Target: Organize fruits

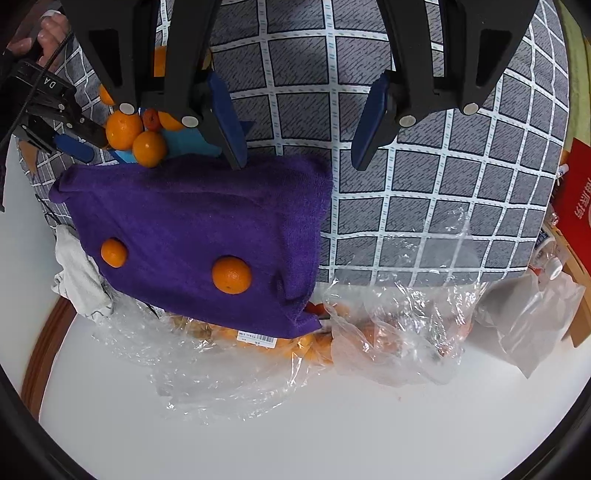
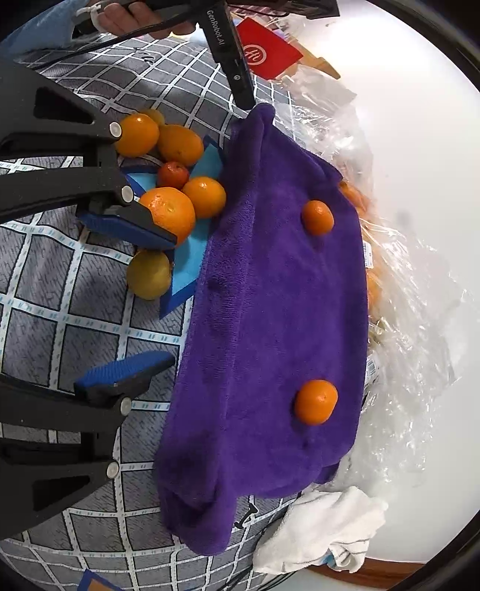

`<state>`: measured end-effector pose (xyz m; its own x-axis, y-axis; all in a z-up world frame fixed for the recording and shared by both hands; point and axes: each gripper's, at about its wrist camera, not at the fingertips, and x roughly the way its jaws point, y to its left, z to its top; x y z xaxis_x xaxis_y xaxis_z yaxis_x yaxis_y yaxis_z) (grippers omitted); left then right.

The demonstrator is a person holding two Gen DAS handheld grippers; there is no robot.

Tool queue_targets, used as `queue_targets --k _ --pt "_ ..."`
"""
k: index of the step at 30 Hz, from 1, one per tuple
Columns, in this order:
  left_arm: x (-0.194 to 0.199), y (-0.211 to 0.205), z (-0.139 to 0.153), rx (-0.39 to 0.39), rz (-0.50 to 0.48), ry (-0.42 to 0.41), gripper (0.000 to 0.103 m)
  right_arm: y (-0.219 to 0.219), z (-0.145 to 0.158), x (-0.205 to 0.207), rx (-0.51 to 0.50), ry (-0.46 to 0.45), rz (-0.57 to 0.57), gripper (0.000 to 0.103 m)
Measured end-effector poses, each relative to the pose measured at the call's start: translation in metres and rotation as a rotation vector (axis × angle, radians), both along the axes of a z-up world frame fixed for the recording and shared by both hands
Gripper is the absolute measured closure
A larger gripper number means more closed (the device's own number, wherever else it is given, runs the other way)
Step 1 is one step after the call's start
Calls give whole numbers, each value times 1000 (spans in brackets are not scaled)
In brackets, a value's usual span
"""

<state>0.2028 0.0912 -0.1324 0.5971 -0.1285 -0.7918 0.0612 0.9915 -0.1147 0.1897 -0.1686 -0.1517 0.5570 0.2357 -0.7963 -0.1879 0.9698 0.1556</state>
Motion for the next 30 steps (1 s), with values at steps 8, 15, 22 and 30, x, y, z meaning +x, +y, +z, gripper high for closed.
queue_targets --k 8,15,22,30 --pt "-1 -7 0 -15 -17 8 47 -2 5 -10 -53 -33 10 76" --pt "-6 -19 4 -22 -29 19 47 -36 8 -20 -59 -39 -67 76" --pt "-15 -45 5 10 -34 34 47 -50 1 -23 -32 -42 -65 74" --pt "-27 -57 3 2 17 58 47 -43 -7 -19 -85 -53 -35 75"
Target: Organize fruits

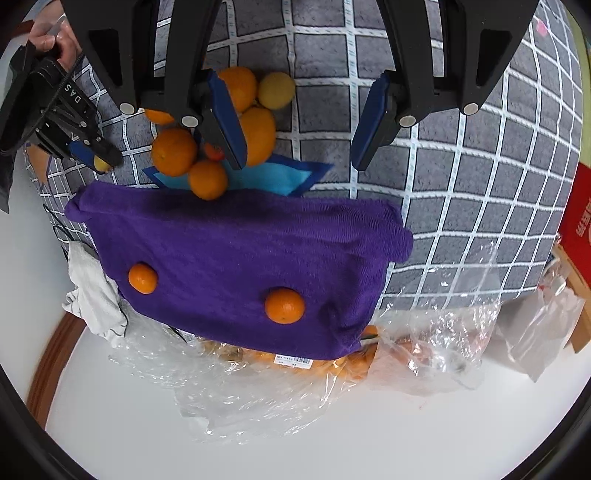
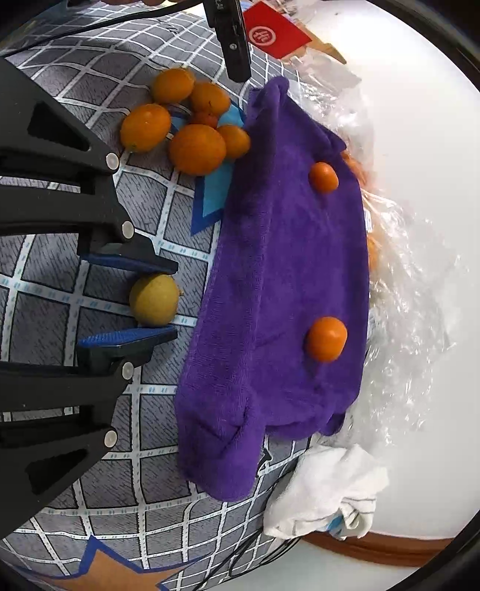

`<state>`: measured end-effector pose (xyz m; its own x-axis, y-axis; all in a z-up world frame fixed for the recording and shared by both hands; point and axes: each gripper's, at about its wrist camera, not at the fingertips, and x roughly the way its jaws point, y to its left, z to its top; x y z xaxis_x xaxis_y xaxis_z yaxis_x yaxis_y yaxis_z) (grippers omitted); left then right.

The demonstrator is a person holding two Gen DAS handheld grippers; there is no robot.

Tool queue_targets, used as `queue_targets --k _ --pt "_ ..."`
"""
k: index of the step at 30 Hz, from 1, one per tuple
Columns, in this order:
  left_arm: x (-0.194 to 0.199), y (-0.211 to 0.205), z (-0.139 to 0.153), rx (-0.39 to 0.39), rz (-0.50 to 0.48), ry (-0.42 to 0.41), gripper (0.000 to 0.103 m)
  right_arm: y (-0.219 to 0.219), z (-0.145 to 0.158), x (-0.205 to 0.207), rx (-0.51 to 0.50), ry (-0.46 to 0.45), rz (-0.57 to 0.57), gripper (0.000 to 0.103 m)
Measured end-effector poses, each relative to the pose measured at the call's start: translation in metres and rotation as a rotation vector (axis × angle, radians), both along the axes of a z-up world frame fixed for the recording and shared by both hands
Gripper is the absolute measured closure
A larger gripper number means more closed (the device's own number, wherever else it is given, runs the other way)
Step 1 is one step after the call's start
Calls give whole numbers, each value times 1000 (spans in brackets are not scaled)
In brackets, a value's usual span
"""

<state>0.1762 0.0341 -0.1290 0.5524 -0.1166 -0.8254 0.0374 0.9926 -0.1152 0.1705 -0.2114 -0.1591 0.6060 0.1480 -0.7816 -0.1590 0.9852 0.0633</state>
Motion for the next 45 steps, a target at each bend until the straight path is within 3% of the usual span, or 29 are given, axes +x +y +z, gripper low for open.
queue_targets --k 14,22,25,40,43,45 --pt "-14 -19 -12 -11 40 12 47 -25 3 -9 25 -19 -69 75" --pt "-23 -23 -16 -28 31 1 65 -26 0 -6 30 -5 -80 75" --pt "-24 -25 -16 -39 27 -5 66 -26 -1 -4 27 -4 -84 75" --pt "-38 -31 -14 -16 108 -43 67 -20 4 -10 0 -26 -57 75" --pt "-41 -33 -12 -23 113 -45 82 -14 6 -13 -33 -42 -42 75" --pt "-43 -36 -10 -23 112 -43 82 -12 8 -15 -37 -51 -30 75"
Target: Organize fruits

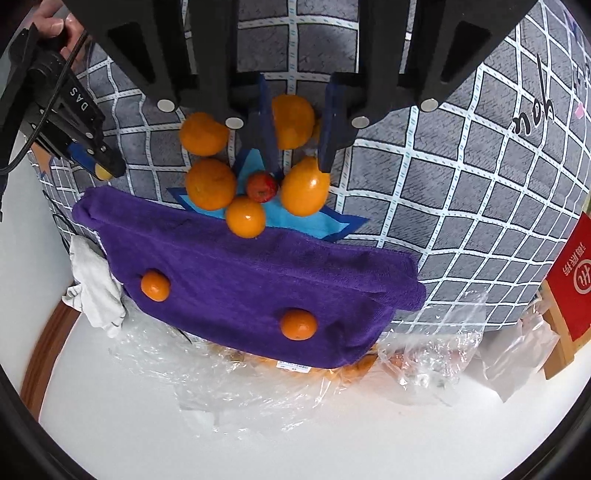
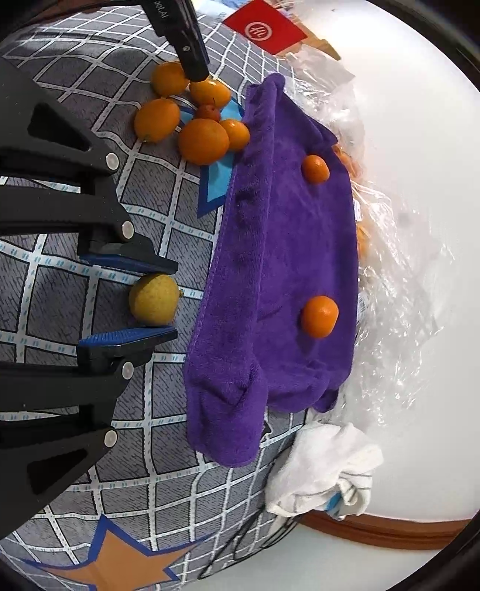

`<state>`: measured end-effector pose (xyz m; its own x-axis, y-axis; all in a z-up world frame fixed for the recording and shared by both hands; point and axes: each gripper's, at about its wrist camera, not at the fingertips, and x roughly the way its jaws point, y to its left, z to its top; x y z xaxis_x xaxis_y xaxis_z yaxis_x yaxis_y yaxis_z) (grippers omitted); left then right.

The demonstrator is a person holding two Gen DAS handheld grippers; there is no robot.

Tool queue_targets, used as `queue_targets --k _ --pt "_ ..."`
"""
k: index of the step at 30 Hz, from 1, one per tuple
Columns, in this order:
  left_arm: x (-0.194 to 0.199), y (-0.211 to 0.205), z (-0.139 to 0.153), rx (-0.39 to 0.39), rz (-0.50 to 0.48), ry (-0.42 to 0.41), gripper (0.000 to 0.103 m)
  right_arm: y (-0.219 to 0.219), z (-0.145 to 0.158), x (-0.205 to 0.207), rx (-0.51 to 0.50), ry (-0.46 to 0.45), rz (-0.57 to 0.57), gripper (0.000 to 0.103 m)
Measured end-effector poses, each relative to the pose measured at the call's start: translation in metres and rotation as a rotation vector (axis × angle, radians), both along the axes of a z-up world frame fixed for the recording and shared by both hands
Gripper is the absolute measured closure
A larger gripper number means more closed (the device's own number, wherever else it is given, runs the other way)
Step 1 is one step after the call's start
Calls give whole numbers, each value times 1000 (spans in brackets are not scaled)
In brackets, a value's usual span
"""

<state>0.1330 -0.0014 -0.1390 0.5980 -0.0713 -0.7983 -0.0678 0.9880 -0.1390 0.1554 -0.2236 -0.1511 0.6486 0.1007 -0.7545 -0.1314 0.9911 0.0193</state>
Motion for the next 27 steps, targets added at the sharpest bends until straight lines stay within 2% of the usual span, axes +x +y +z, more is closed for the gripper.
queue_targets --k 7,12,23,27 --pt "-5 -8 1 30 20 -2 82 -1 6 -4 13 -17 11 75" --pt "-7 -10 0 14 14 9 82 -1 8 -4 18 -19 13 75" --pt "-6 -7 -1 10 26 18 70 -2 7 -3 12 -16 3 75" --pt "-6 -2 -3 1 22 22 63 -3 5 -2 11 -12 -4 75"
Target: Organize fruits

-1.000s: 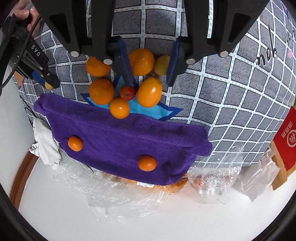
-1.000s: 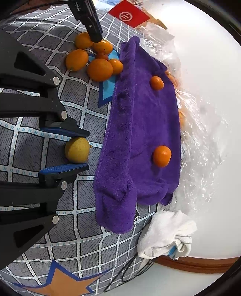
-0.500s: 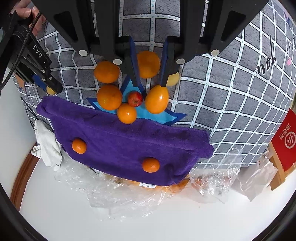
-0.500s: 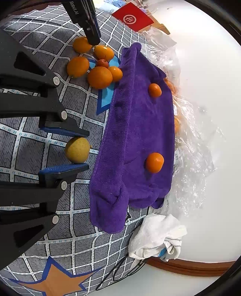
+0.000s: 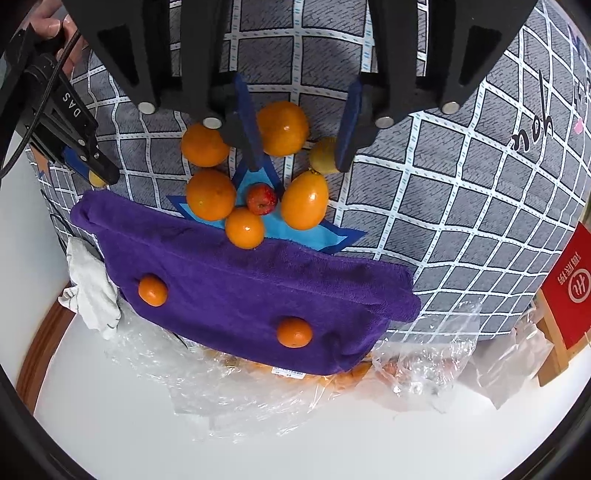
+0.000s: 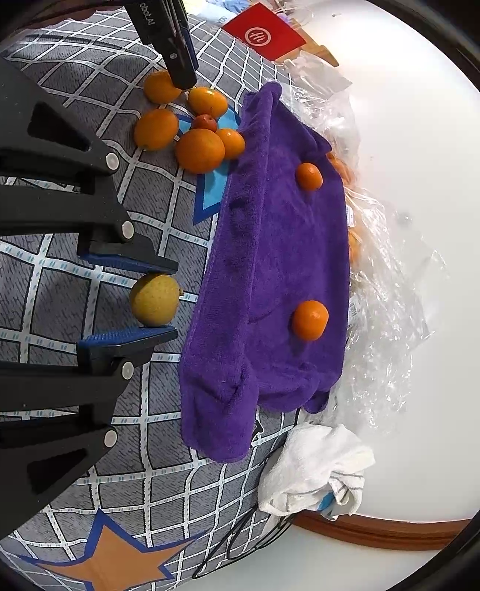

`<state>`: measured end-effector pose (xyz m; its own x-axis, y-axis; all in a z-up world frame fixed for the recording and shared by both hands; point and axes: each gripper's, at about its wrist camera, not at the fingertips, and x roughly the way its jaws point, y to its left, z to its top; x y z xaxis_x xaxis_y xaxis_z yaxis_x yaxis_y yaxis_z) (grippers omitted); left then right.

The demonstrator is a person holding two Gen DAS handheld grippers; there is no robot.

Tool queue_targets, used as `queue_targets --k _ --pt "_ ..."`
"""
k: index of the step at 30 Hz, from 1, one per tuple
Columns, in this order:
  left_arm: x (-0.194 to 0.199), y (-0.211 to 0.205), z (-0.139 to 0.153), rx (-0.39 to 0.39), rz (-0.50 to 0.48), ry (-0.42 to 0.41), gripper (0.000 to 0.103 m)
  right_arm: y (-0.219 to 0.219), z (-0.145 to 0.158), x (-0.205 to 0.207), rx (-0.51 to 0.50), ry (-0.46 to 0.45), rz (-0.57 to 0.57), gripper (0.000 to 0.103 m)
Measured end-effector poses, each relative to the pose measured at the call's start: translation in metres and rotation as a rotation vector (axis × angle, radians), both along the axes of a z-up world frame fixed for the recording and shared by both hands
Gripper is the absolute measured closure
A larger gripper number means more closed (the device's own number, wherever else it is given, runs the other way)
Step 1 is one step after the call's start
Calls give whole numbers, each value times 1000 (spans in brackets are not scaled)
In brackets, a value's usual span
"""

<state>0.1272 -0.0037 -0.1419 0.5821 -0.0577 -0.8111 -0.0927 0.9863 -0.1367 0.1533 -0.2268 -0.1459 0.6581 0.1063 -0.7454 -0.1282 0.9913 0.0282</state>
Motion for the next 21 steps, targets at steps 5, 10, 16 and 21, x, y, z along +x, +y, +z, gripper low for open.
queue_targets --k 5,10,16,21 --pt "1 3 -1 -9 -17 -4 59 -5 1 1 24 -5 -18 75" --pt "13 2 -4 -12 -22 13 57 -7 0 3 38 -2 -29 75" --pt "6 -8 -7 39 -80 -1 46 -2 -3 3 13 0 -23 75" --pt "3 1 -9 16 -92 -12 46 3 -6 2 -1 1 -9 75"
